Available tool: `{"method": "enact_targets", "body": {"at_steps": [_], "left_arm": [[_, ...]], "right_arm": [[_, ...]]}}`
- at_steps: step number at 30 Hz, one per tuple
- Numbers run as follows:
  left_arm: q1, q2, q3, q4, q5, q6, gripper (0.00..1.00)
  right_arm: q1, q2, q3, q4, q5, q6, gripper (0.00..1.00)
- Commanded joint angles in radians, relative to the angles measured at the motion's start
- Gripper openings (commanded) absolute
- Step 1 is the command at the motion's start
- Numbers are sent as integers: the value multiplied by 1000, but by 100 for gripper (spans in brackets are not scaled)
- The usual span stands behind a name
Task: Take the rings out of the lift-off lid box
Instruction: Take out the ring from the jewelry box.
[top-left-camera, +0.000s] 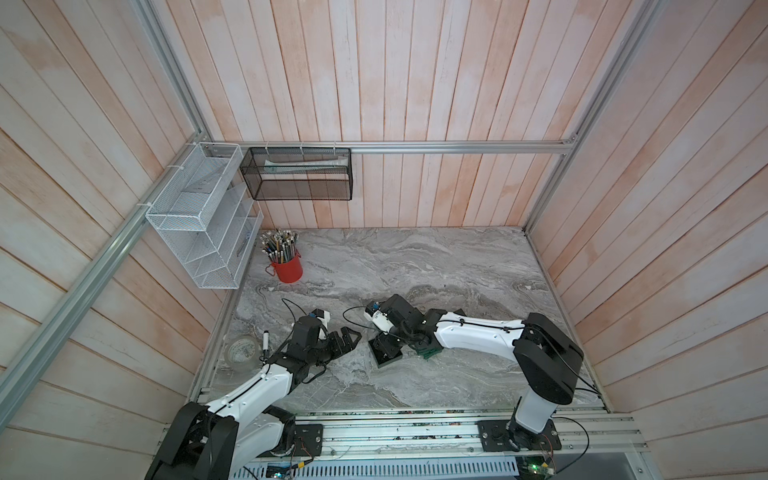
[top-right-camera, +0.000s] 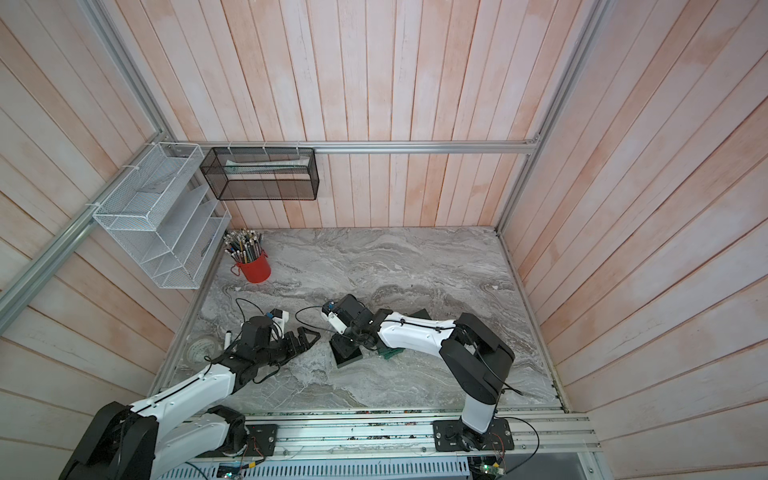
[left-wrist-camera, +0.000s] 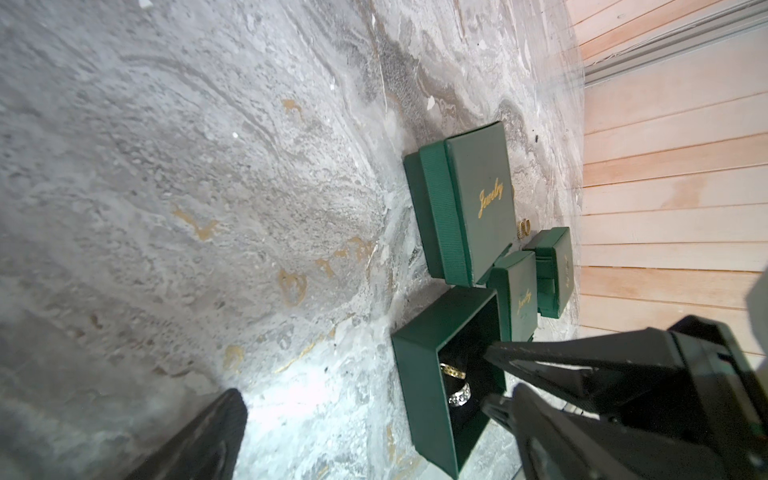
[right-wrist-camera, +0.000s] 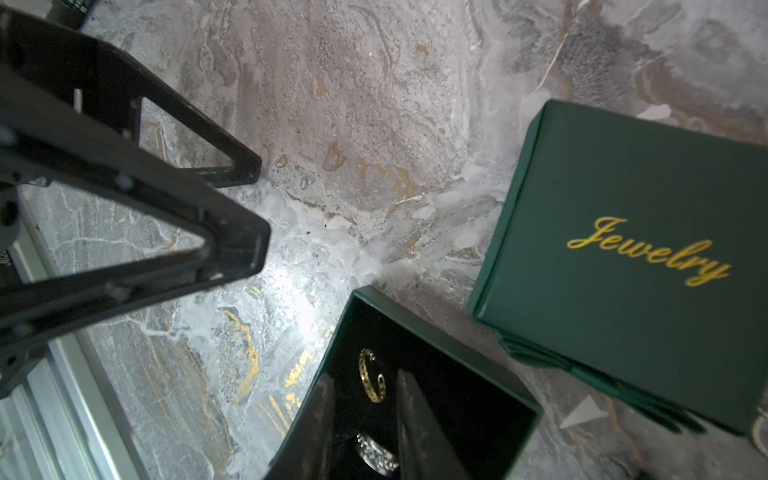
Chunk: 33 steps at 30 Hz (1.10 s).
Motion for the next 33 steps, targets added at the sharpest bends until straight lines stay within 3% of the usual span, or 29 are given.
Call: {"method": "enact_targets", "body": {"at_steps": [1,4,17,21,27,33], "left_arm": [[8,-7,-17,12,18,3,100],[9,-7,-21,16,19,3,100],[11,15,-22,31,30,4,100],[12,14,-20,29,30,6,100],[13,17,-22,30,28,9,100],[13,32,-7,31,41,28,100]], "right_arm": [[8,24,-7,5,-17,-10,27],[9,31,-15,11,-35,-5,23],[23,68,-3,-18,9,-9,22],[25,68,-3,-9,5,-5,18],[24,62,-3,-5,62,22,3],[23,45,-9,12,61,65,0]]}}
